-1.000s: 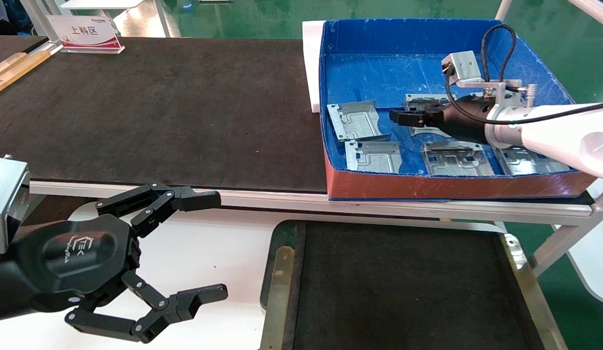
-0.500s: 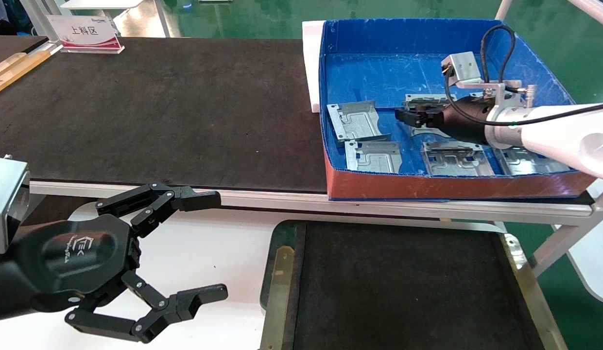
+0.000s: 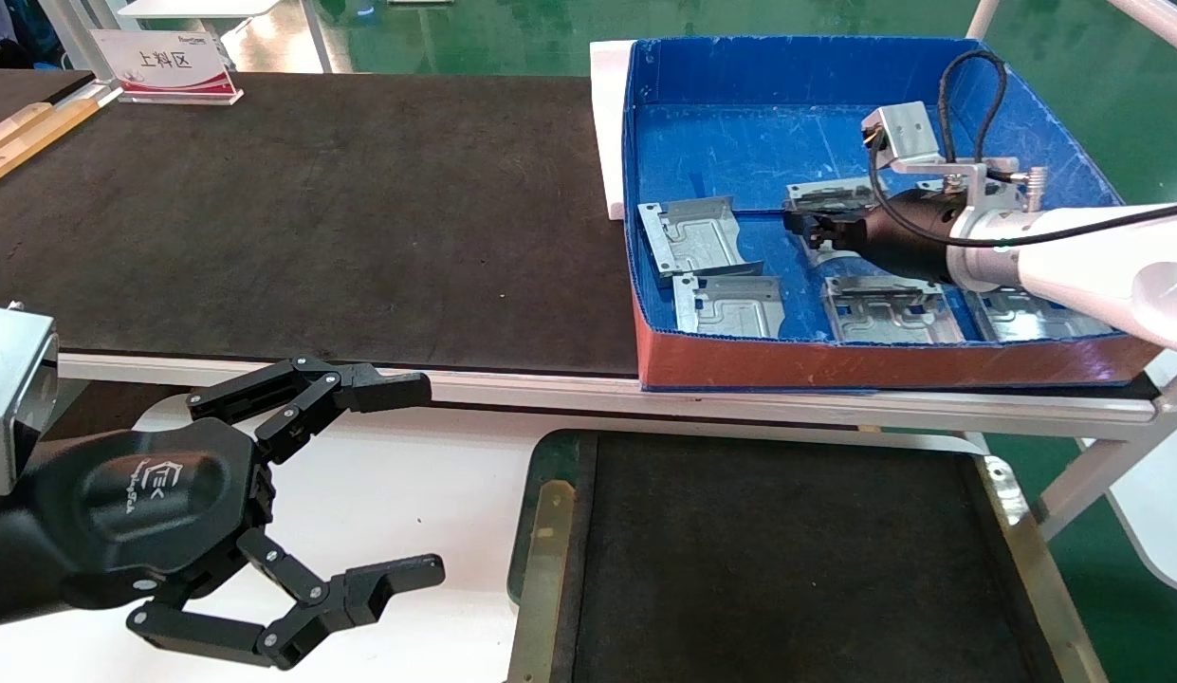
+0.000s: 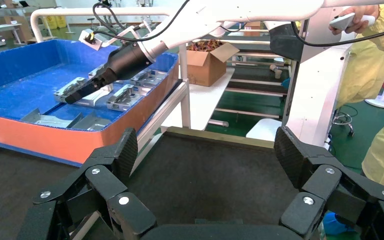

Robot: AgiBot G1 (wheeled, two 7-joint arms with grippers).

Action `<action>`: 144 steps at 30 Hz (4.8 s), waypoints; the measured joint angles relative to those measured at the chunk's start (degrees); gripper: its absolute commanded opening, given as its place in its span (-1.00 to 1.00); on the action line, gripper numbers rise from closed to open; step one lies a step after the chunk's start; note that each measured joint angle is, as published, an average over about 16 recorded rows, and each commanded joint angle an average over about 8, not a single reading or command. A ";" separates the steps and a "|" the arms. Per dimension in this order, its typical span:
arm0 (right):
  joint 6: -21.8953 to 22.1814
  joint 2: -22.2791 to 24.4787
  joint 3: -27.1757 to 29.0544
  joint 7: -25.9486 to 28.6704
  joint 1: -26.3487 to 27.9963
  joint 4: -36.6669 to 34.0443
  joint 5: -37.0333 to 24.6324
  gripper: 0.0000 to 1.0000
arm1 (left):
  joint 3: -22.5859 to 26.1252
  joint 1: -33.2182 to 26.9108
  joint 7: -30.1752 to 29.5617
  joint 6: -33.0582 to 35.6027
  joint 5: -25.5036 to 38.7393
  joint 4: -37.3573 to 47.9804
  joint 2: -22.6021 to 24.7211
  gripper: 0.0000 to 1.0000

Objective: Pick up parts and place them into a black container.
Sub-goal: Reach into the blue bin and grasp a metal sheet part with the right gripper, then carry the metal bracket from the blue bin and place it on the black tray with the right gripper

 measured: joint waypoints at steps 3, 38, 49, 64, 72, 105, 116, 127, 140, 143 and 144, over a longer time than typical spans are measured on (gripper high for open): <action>-0.06 0.11 0.01 -0.07 -0.03 0.08 0.01 -1.00 | 0.00 0.00 0.00 0.00 0.00 0.00 0.00 1.00; -17.09 9.43 -0.28 -9.59 4.89 3.60 -0.33 -1.00 | 0.00 0.00 0.00 0.00 0.00 0.00 0.00 1.00; -30.66 13.06 -0.11 -14.00 7.44 4.95 0.28 -1.00 | 0.00 0.00 0.00 0.00 0.00 0.00 0.00 1.00; -48.20 15.99 -0.24 -15.73 7.13 11.16 5.33 -1.00 | 0.00 0.00 0.00 0.00 0.00 0.00 0.00 1.00; -48.74 19.73 -3.83 -10.62 3.03 23.55 13.14 -1.00 | 0.00 0.00 0.00 0.00 0.00 0.00 0.00 1.00; -47.20 29.40 -28.48 -15.31 -11.06 46.27 28.41 -1.00 | 0.00 0.00 0.00 0.00 0.00 0.00 0.00 1.00; -45.37 24.34 -31.48 -27.78 -14.19 37.37 26.62 -1.00 | 0.00 0.00 0.00 0.00 0.00 0.00 0.00 1.00; -41.88 17.48 -31.68 -39.78 -16.09 25.73 24.89 -1.00 | 0.00 0.00 0.00 0.00 0.00 0.00 0.00 1.00; -38.92 9.61 -31.36 -47.83 -16.89 14.66 24.52 -1.00 | 0.00 0.00 0.00 0.00 0.00 0.00 0.00 1.00; -38.17 7.93 -31.30 -48.96 -16.79 12.74 24.49 -1.00 | 0.00 0.00 0.00 0.00 0.00 0.00 0.00 1.00; -37.93 7.40 -31.28 -49.30 -16.73 12.14 24.47 -1.00 | 0.00 0.00 0.00 0.00 0.00 0.00 0.00 1.00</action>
